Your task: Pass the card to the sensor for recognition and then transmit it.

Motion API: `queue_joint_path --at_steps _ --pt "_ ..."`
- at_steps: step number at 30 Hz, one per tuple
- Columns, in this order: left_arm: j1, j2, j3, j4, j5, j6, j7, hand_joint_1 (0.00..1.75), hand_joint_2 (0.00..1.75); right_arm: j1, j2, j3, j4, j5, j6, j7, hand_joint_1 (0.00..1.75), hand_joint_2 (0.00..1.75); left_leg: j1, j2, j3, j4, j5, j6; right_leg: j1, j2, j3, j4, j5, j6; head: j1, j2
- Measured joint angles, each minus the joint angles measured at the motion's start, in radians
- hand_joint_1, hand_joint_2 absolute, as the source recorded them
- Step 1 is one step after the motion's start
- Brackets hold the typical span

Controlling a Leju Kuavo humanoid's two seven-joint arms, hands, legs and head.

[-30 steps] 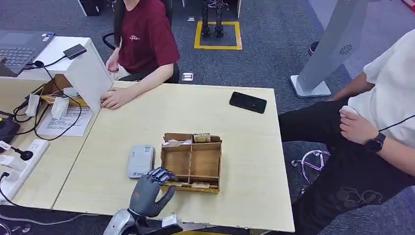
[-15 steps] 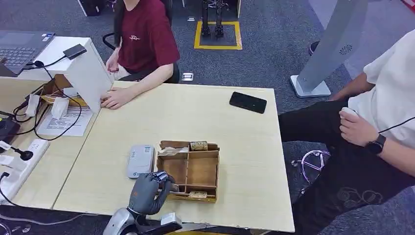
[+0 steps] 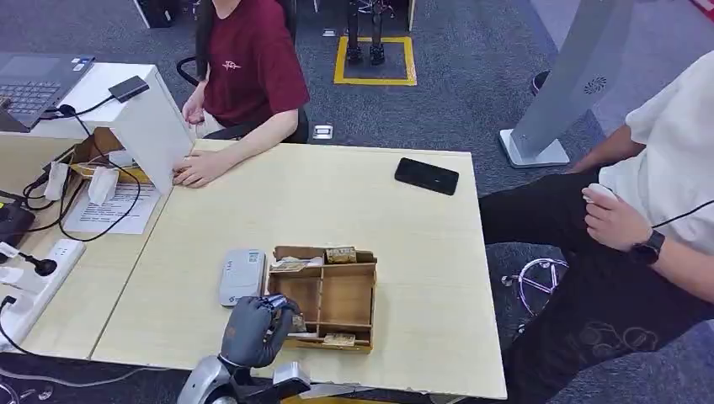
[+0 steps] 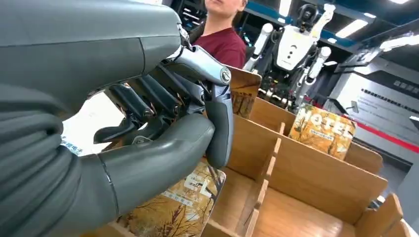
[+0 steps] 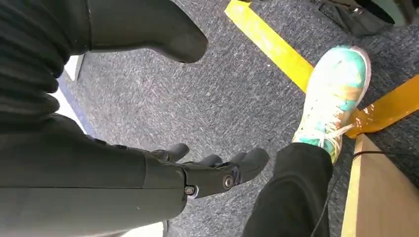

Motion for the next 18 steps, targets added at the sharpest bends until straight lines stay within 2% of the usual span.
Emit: queue_joint_path --at_steps 2,3,4,18 --pt "0.0 -0.001 0.002 0.0 0.003 0.0 0.0 1.75 1.75 0.0 0.001 0.0 0.0 0.0 0.0 0.0 0.0 1.75 0.0 0.0 0.0 0.0 0.0 0.0 0.0 0.0 0.0 0.0 0.0 0.0 0.0 0.0" --pt "0.0 -0.001 0.003 0.0 0.004 -0.002 -0.001 0.31 1.75 0.0 0.002 0.0 0.0 0.0 0.0 0.0 0.0 1.75 0.0 0.0 0.0 0.0 0.0 0.0 0.0 0.0 0.0 0.0 0.0 0.0 0.0 0.0" --pt "0.0 -0.001 0.003 0.0 0.006 -0.004 -0.002 0.0 1.75 0.0 0.002 0.0 0.0 0.0 0.0 0.0 0.0 1.75 0.0 0.0 0.0 0.0 0.0 0.0 0.0 0.0 0.0 0.0 0.0 0.0 0.0 0.0" --pt "0.002 -0.006 0.006 0.0 0.015 -0.001 -0.013 0.0 1.75 0.0 0.002 0.0 0.0 0.001 0.0 0.0 0.0 1.75 0.0 0.0 0.0 0.0 0.0 0.0 0.0 0.0 0.001 0.0 0.0 0.0 0.0 0.0"
